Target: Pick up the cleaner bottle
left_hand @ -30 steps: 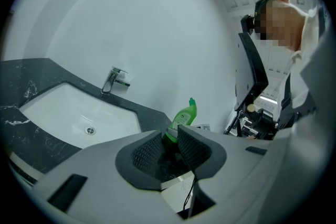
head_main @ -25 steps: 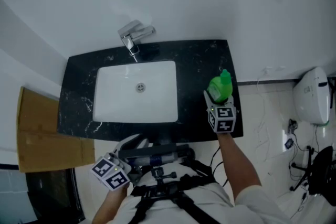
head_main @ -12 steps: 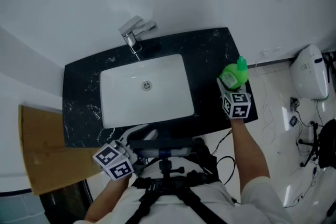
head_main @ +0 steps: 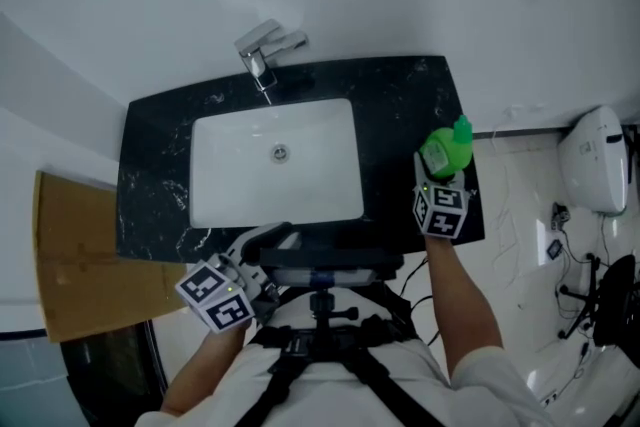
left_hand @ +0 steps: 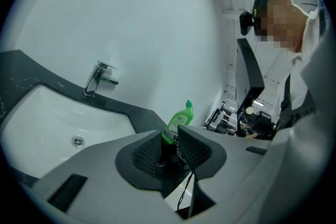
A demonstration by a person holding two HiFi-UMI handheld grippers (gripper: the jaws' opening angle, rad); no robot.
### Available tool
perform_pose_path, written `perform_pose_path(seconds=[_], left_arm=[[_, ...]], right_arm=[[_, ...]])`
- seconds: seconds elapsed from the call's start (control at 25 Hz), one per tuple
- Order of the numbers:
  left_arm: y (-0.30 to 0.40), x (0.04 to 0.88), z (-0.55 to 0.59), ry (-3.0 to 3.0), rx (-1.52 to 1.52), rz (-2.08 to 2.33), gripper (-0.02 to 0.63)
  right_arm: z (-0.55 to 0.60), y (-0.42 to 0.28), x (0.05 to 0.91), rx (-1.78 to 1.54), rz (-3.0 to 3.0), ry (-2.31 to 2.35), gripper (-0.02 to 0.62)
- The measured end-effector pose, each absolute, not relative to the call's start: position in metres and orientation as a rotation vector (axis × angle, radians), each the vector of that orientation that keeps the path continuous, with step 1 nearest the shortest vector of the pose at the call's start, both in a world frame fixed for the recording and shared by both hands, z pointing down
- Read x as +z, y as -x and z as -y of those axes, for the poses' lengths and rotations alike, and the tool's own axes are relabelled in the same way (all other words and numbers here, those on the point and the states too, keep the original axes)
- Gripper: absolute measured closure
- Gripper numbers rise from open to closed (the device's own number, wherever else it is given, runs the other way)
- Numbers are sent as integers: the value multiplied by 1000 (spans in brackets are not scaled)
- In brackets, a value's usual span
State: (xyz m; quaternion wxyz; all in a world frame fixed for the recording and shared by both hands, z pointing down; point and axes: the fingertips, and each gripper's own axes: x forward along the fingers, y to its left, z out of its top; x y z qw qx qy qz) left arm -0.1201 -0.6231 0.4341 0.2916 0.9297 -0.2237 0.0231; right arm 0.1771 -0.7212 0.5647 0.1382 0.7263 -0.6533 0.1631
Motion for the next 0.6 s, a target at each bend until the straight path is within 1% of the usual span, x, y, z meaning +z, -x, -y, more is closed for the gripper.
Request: perform_pose_path(seconds=[0.6], left_arm=[[105, 429, 624, -2506, 81, 578, 507]], right_arm=[[706, -157, 565, 453, 1993, -1986, 397]])
